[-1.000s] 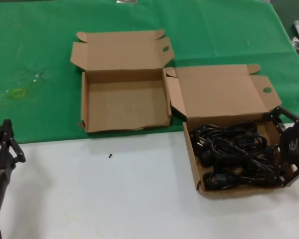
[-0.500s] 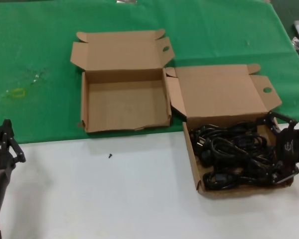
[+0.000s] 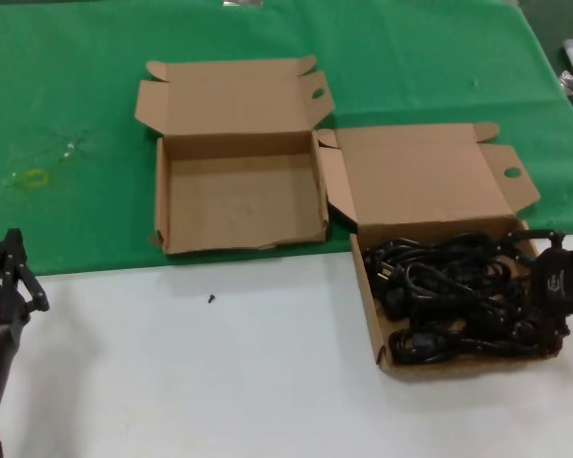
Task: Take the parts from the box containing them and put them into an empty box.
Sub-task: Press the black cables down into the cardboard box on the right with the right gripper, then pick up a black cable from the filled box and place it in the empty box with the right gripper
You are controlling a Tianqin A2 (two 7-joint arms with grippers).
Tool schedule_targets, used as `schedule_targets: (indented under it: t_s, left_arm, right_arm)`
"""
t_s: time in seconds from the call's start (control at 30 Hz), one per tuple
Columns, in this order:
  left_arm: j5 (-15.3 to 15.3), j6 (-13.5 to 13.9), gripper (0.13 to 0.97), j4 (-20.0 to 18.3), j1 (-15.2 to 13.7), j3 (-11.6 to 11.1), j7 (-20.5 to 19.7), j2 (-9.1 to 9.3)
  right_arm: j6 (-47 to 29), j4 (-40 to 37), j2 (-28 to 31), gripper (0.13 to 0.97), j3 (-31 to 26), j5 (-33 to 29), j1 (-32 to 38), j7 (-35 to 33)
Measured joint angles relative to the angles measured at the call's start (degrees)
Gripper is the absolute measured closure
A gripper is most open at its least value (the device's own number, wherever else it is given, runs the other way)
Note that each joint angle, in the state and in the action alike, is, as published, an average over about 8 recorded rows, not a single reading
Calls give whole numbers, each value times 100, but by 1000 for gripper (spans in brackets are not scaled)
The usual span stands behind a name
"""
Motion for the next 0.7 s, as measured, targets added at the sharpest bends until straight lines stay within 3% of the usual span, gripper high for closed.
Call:
schedule_targets:
  t_s: [0.23, 0.53, 0.7]
  left_arm:
    - [0, 0, 954, 0, 0, 0, 1, 0]
    - [0, 0, 954, 0, 0, 0, 1, 0]
    - [0, 0, 954, 0, 0, 0, 1, 0]
  right_arm:
    - [-4, -21, -4, 637, 12, 15, -4, -30]
    - [-17, -26, 9, 813, 47, 55, -29, -74]
    - [-21, -20, 33, 823, 80, 82, -36, -84]
